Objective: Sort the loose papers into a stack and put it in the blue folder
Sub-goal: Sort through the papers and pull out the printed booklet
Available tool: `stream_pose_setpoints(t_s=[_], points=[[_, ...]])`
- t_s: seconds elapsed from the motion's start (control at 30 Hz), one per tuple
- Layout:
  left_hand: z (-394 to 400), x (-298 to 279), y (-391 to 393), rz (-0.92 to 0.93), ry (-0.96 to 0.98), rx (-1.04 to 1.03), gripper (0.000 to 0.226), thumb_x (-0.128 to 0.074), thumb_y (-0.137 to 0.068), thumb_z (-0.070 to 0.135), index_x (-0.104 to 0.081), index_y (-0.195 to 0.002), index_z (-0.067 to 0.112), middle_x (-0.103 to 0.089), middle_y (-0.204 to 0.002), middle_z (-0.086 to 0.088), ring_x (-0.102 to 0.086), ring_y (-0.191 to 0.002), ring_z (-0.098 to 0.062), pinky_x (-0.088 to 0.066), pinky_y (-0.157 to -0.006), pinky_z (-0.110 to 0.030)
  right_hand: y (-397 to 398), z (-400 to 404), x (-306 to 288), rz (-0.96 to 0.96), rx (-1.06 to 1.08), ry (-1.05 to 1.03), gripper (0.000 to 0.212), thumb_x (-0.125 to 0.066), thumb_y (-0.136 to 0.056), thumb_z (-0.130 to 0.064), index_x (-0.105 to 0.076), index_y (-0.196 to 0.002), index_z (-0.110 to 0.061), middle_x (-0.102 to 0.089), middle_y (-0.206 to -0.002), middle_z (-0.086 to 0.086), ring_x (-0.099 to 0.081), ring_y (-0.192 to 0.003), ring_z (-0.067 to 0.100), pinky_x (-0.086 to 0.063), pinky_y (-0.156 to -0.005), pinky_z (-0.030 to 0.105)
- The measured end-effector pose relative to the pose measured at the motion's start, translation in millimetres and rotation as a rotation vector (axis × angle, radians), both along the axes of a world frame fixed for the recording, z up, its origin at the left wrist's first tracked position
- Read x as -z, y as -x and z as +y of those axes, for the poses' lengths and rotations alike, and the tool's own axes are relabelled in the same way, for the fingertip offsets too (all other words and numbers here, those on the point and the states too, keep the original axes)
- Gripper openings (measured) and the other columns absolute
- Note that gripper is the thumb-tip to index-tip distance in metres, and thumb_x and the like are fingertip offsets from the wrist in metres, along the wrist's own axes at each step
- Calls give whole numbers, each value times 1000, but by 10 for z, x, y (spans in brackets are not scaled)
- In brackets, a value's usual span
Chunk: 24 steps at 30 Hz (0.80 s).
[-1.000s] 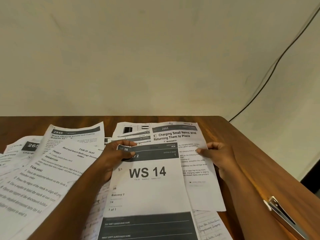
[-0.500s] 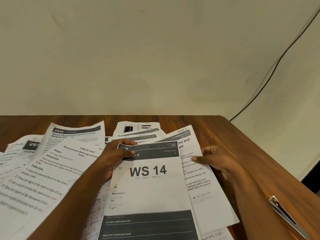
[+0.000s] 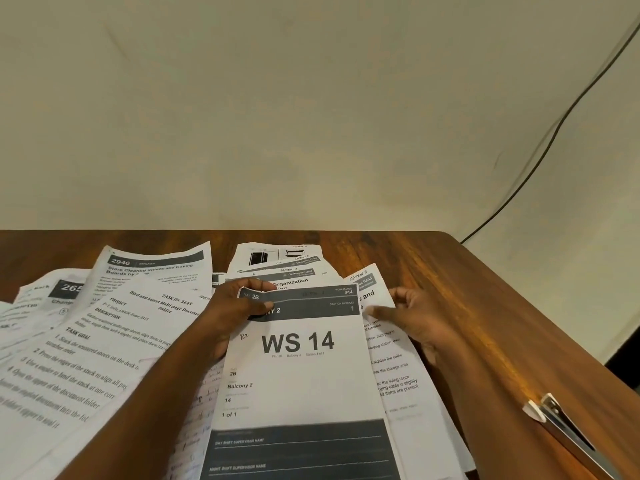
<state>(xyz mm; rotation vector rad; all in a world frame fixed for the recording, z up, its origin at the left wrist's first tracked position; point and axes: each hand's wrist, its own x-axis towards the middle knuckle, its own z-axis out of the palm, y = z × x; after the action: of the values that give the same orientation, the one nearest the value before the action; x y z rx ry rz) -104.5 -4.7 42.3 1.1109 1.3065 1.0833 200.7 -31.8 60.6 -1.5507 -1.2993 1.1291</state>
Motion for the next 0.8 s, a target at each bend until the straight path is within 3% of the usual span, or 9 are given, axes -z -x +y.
stream_pose_setpoints(t_s=[0.1,0.2,0.33,0.6,0.7,0.8], points=[[3,0,-1,3,0,0,26,-76,-90,-3,-72,-109,14,-73,-118,-12,-80,-81,-32,-64,-60,-37,163,27,43,55,103,-131,16,-78,-93,-21,-70,-102,-9,-82,-91,6,-80,-78,27,-66,-77,49],[8,3,4,5,3,0,26,-77,-90,-2,-72,-109,15,-74,-117,-12,-80,-82,-32,-65,-63,-39,249,49,55,82,146,-177,7,-69,-100,-21,-72,-106,-19,-82,-95,1,-80,-81,24,-65,-80,50],[-2,-8,9,9,5,-7,26,-76,-91,0,-72,-110,17,-76,-111,-12,-80,-79,-31,-64,-58,-36,330,9,25,180,150,-181,9,-62,-104,-18,-71,-106,-19,-82,-95,-2,-80,-79,20,-64,-65,35],[-22,5,-42,-66,-39,-88,22,-74,-92,-1,-73,-108,15,-80,-101,-11,-80,-78,-29,-64,-61,-33,420,9,39,228,89,-72,19,-54,-109,-18,-73,-108,-15,-82,-102,1,-80,-90,22,-60,-82,41],[-18,18,-76,-64,-57,-111,22,-74,-93,-2,-72,-107,14,-78,-102,-11,-79,-81,-29,-63,-60,-29,451,22,55,191,110,-72,24,-51,-110,-23,-72,-104,-12,-82,-100,-3,-79,-90,21,-56,-77,35],[-3,39,-117,-67,-83,-132,21,-74,-93,1,-73,-107,17,-78,-104,-9,-79,-87,-29,-65,-70,-34,489,30,84,162,106,-116,28,-54,-108,-32,-70,-104,-10,-82,-98,-1,-77,-86,18,-54,-71,28]])
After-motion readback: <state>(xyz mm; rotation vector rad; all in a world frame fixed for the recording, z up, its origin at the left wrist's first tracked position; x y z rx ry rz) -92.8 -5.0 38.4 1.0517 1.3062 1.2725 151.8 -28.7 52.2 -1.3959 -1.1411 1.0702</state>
